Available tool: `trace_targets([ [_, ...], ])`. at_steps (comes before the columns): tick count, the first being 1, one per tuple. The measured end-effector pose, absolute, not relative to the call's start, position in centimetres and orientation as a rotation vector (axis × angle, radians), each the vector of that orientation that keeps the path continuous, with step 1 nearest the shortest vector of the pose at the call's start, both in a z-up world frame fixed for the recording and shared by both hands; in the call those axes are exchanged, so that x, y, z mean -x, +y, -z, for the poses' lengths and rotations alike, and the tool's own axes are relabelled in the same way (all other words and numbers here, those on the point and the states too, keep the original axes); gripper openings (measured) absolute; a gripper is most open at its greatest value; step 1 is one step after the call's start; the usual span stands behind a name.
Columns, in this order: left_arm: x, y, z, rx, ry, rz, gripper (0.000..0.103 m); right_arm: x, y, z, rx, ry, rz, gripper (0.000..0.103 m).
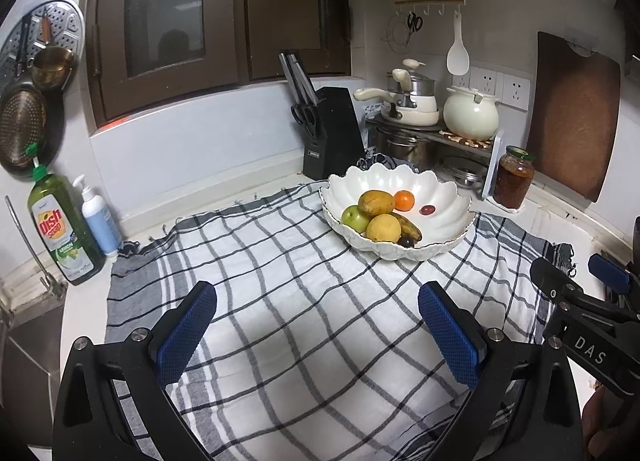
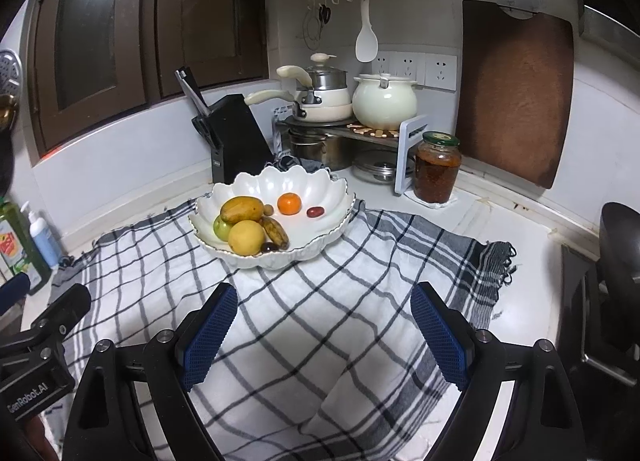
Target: Organize fruits
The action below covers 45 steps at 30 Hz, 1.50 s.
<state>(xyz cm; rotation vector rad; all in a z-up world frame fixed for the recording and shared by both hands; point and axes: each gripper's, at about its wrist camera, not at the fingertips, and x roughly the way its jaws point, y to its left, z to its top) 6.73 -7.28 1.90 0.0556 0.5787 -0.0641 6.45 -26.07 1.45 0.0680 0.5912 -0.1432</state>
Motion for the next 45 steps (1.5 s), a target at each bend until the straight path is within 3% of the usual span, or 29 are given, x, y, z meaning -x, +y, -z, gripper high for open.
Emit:
trace_targets([
  [45,-3.1,-5.6,-1.9,-0.038,0.544,0.060,0.103,-2.5,-24.4,-1.5,-0.059,0.544,0.142,0.089],
])
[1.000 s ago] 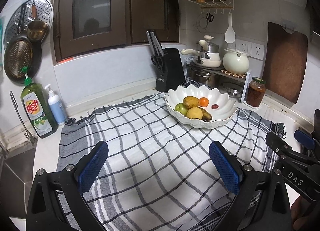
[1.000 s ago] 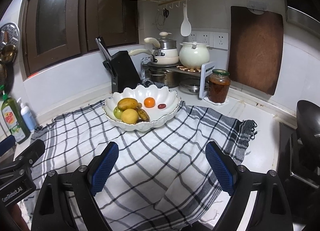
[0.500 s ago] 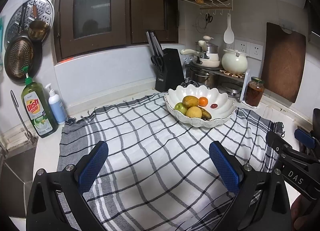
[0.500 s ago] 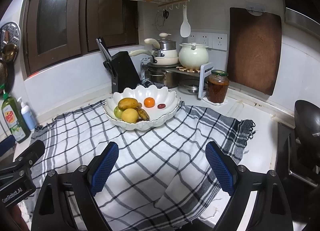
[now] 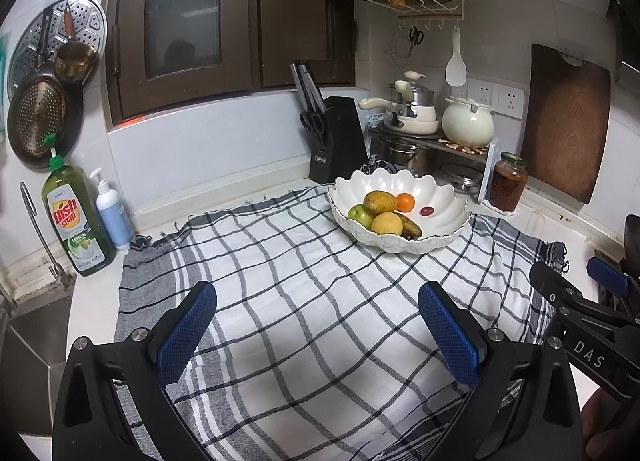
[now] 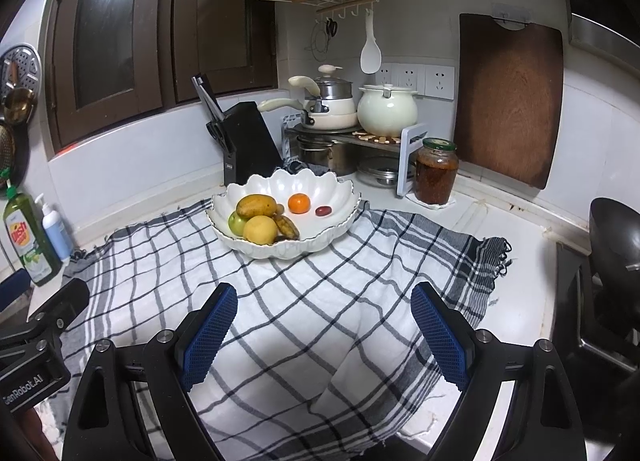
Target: Organize fruits
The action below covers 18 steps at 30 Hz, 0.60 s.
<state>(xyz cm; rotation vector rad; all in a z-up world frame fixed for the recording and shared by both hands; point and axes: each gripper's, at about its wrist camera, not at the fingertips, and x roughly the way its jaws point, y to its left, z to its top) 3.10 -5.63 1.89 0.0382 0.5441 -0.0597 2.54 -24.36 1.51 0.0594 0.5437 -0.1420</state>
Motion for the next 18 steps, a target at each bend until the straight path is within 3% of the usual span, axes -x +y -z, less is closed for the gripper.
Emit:
trace_targets([
  [18,-3.09,-5.65,-1.93,-0.028,0.553,0.079,0.103,-2.34,-24.20,-1.33,-0.063,0.547,0.138,0.089],
])
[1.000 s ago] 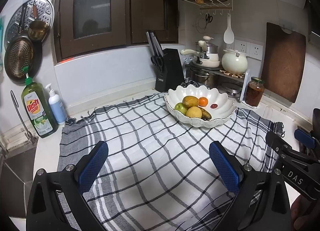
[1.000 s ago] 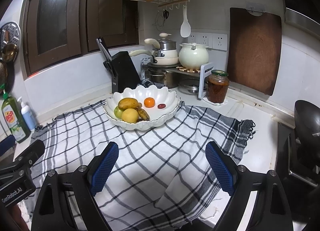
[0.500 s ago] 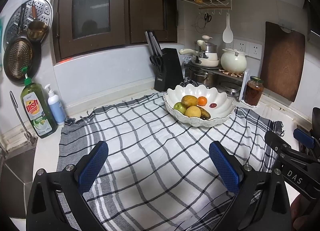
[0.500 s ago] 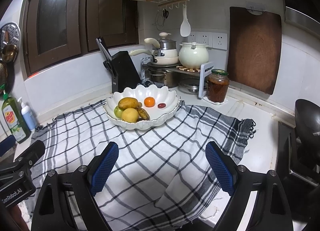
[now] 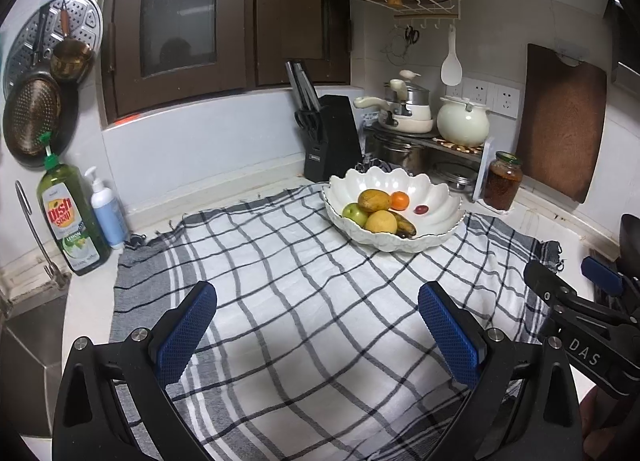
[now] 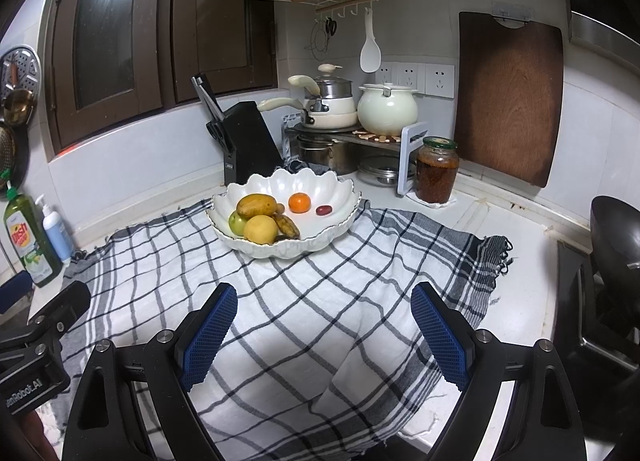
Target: Organize fruits
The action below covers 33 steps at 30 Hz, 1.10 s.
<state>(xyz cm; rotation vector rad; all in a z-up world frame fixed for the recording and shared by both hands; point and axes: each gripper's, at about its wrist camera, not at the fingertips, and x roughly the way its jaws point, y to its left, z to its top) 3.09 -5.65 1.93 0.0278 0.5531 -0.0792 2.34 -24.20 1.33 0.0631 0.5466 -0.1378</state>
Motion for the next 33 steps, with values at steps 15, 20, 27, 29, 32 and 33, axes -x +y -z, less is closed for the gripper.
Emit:
trace_targets([
  [15,-3.29,-5.29,-1.67,-0.013,0.567,0.075,0.103,-2.36,-24.03,-1.39,-0.064,0.548,0.138,0.089],
  [20,-3.27,-4.97,-1.53,-0.013,0.572,0.072,0.103,-2.33,-24.02,-1.37,-0.064,0.549,0.138,0.089],
  [27,-3.41,-4.84,-1.17,-0.018,0.579,0.063,0.102,-2.51,-23.86,-1.27,-0.064,0.553,0.137,0.089],
  [29,-3.46,-4.84,-1.04,-0.015,0.581,0.065,0.102,-2.59,-23.78,-1.17,-0.064,0.555,0.137,0.089],
  [32,-3.54,-4.85,-0.98,-0.014,0.582,0.063,0.103,-2.67,-23.68,-1.10,-0.065,0.557,0.136,0.089],
  [33,-3.58,-4.86,-0.97,-0.012,0.583,0.062,0.103,-2.68,-23.66,-1.08,-0.064,0.557,0.138,0.089],
])
